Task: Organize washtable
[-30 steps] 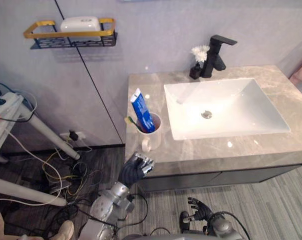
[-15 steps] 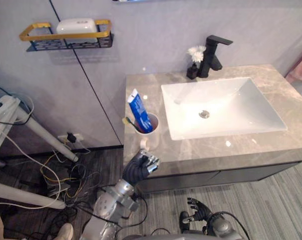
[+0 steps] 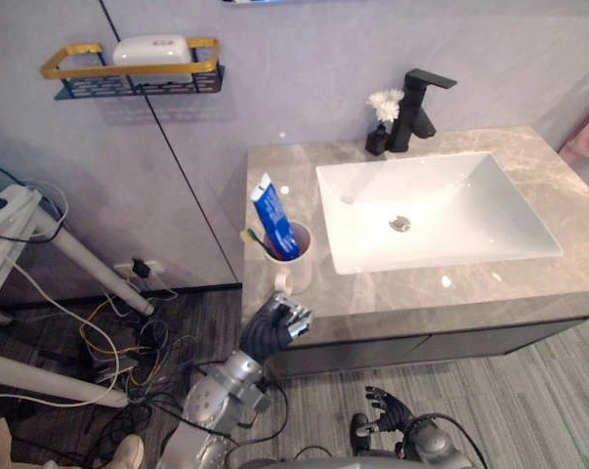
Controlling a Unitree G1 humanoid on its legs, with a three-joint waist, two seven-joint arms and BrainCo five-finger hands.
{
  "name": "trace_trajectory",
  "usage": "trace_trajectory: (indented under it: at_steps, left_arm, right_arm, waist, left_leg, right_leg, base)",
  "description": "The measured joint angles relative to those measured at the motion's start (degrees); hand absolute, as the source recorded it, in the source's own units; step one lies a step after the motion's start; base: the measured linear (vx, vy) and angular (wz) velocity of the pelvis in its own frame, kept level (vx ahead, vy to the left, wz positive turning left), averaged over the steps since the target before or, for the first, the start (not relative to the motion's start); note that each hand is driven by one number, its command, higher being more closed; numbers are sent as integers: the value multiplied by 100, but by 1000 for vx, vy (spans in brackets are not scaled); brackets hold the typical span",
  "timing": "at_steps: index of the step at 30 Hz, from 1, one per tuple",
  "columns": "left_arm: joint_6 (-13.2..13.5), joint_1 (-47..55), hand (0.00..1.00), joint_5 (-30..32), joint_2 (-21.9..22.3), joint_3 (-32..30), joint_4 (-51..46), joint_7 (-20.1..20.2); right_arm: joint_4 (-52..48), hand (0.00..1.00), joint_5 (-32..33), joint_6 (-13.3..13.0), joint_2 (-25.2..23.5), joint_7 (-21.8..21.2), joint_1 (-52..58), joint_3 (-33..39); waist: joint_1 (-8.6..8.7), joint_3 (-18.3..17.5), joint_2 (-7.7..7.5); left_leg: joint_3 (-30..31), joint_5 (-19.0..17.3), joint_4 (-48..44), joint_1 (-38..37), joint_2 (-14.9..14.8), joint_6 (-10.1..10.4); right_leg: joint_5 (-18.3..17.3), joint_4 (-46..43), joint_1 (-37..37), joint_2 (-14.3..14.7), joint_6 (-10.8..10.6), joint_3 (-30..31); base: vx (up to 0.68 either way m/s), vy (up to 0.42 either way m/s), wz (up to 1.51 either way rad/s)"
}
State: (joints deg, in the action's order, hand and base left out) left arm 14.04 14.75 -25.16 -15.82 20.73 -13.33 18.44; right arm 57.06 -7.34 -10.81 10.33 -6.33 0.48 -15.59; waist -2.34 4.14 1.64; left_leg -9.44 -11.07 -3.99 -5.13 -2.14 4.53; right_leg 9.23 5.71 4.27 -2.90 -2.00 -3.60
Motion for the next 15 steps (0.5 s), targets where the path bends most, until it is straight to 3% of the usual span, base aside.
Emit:
trace_trajectory:
  at_steps: [15]
  left_arm:
    - [-6, 83, 100, 0, 183, -133, 70, -120]
  right_arm:
    - [0, 0, 2, 0, -32, 12, 8, 34]
  waist:
    - [-7, 19, -36]
  left_leg:
    - [99, 11, -4, 32, 3, 0]
  right_leg:
    - [-3, -3, -13, -15, 0, -97]
  base:
    - [0, 0, 2]
